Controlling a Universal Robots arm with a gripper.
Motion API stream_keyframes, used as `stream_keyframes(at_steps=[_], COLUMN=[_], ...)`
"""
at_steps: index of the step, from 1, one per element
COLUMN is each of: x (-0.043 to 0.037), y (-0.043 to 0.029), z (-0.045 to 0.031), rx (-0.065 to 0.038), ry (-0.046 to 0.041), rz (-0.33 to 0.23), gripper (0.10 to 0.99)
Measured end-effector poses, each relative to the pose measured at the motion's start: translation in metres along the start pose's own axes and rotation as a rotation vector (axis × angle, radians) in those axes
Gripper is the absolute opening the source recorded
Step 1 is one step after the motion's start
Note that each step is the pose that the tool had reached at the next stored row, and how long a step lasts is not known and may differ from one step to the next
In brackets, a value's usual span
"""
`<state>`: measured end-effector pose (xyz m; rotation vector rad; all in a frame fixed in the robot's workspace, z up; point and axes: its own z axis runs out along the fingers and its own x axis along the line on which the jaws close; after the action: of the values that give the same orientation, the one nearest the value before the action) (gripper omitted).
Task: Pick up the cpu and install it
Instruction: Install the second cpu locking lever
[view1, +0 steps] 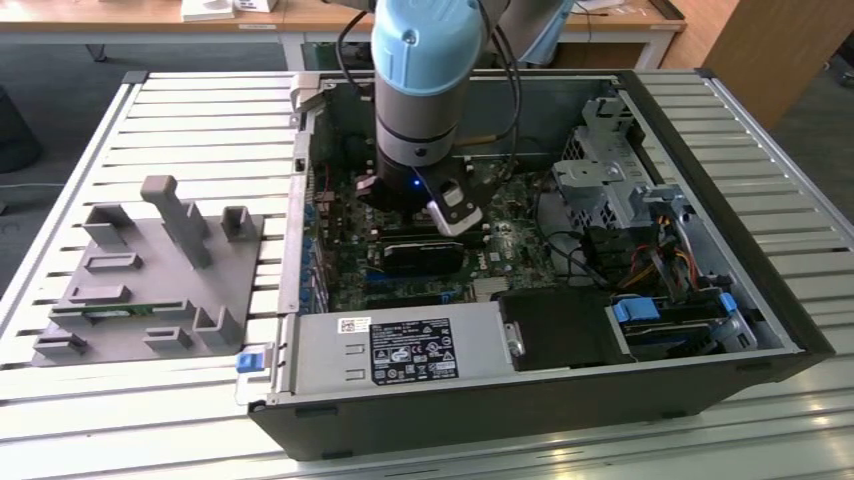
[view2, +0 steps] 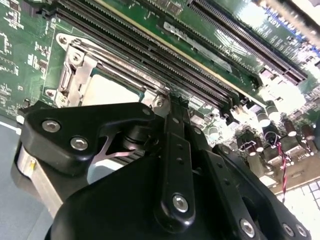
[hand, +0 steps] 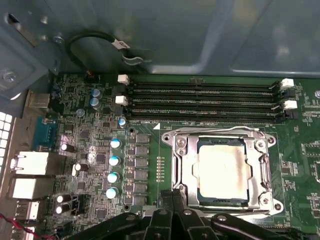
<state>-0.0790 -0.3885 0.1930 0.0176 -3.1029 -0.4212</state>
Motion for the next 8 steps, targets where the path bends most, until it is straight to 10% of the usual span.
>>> stream_keyframes(at_steps=[8], x=[0.0029], y=[-0.0002], z=[0.0010], rx=[-0.015], ry=[0.0000], rz=[0.000], gripper=[0.106])
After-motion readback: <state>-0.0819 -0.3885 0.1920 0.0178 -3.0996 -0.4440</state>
